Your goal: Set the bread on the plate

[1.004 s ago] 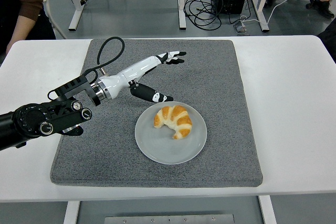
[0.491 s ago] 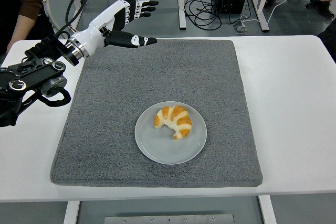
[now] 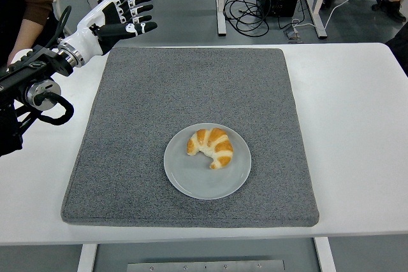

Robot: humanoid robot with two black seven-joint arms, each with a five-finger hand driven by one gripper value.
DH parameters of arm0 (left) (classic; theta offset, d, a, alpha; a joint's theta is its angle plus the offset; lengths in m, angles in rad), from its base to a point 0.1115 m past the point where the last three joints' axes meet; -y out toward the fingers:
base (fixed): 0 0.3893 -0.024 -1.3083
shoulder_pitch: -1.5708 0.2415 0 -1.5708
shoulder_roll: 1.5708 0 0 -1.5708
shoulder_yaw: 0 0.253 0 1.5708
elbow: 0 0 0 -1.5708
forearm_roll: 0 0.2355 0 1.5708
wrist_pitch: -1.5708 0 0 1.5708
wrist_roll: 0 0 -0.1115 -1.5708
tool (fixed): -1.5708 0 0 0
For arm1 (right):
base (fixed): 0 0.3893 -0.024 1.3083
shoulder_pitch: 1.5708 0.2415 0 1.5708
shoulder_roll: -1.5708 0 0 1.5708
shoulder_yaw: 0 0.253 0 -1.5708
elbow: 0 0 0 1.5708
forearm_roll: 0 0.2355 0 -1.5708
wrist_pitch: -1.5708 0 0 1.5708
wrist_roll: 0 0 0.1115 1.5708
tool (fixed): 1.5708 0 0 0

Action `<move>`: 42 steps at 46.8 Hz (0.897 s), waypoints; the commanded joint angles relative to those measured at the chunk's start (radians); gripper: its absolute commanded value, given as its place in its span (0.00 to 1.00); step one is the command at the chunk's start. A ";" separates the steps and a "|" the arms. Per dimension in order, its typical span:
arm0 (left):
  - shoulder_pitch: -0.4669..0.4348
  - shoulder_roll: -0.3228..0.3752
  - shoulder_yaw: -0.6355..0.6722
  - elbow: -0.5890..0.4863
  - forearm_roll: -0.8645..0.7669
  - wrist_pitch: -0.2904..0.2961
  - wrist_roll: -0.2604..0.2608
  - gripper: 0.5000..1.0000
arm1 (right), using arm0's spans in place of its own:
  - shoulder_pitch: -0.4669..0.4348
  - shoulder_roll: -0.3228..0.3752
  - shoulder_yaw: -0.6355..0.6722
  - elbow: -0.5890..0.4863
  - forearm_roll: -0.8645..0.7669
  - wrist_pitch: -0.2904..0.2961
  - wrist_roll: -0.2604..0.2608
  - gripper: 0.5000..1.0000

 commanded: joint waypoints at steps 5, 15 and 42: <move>0.049 0.000 -0.072 0.001 -0.033 -0.042 0.065 0.89 | 0.000 0.000 0.000 0.000 0.000 0.000 0.000 1.00; 0.115 -0.012 -0.152 0.001 -0.035 -0.071 0.096 0.90 | 0.000 0.000 0.000 0.000 0.000 0.000 0.000 1.00; 0.256 -0.012 -0.229 0.001 -0.036 -0.139 0.087 0.93 | 0.000 0.000 -0.002 0.000 0.000 0.000 0.000 1.00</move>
